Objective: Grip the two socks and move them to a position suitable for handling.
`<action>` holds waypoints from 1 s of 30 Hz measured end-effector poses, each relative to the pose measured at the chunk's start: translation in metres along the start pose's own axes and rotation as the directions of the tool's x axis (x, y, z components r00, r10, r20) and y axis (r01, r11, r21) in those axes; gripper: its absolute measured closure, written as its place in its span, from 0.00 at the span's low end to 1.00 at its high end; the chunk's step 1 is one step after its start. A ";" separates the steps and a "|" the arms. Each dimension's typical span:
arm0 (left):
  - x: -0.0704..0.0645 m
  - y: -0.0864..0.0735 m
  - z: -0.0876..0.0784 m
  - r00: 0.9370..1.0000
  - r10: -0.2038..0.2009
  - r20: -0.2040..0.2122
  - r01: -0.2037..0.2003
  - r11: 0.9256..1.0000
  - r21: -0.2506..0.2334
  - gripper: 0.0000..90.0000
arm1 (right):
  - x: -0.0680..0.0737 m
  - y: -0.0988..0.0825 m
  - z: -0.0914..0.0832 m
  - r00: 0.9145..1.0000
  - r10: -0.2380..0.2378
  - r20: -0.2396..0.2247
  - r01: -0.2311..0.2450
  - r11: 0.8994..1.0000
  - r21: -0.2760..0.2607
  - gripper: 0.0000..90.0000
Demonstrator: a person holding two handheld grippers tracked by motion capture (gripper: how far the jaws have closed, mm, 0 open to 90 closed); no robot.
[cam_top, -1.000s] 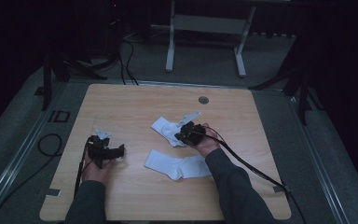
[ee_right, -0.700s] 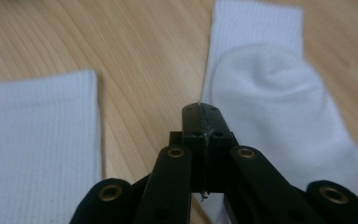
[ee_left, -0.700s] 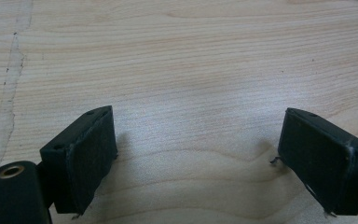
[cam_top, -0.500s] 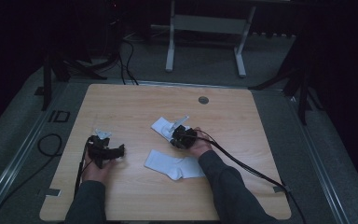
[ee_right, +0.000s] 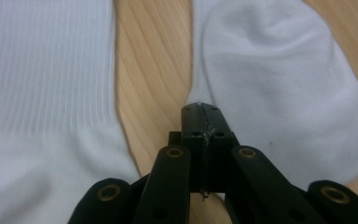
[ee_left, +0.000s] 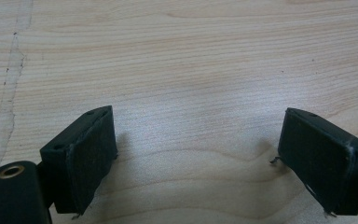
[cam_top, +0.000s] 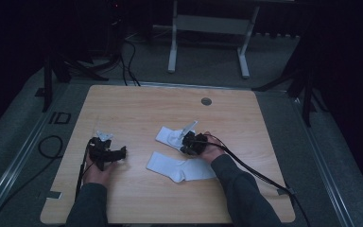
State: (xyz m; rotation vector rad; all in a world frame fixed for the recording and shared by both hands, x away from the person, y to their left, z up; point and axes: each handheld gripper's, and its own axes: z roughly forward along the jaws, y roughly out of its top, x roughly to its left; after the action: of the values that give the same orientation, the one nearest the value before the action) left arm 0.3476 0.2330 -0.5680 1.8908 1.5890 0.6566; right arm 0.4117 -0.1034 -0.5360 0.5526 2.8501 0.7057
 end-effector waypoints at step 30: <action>0.000 0.000 0.000 1.000 0.000 0.000 0.000 1.000 0.000 0.13 | -0.018 0.041 0.027 0.991 0.126 0.033 -0.123 0.989 -0.086 0.83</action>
State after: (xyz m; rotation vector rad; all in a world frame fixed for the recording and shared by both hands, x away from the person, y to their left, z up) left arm 0.3476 0.2330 -0.5680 1.8907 1.5890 0.6566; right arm 0.4475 -0.0655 -0.5386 0.7283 2.7549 0.8208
